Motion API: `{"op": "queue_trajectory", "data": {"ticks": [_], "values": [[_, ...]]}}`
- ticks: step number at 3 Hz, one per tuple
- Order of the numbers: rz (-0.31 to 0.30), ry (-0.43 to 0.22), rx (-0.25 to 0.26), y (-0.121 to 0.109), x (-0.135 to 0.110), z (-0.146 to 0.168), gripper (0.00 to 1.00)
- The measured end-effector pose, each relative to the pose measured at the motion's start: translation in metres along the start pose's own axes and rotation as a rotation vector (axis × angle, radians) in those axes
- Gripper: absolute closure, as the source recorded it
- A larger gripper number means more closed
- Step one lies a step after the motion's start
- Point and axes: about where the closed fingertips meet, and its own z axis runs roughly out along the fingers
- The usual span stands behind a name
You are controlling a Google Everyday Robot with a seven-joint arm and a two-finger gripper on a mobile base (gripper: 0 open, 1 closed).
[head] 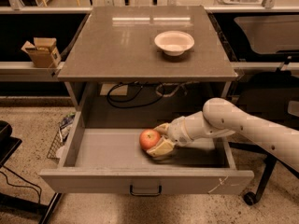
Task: Pick apple from top drawer and place on counter
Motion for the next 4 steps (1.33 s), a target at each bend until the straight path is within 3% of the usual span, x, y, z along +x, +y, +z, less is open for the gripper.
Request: {"op": "queue_trajectory", "data": {"ticks": [1,2,3,4], "values": [[-0.06,0.048,0.008,0.001,-0.041,-0.023,1.0],[-0.188,0.16,0.039,-0.003,-0.148,-0.079,1.0],[-0.268,0.241,0.062,-0.007,-0.239,-0.123,1.0],[-0.214,0.317,0.028,-0.03,-0.291,-0.134,1.0]]}}
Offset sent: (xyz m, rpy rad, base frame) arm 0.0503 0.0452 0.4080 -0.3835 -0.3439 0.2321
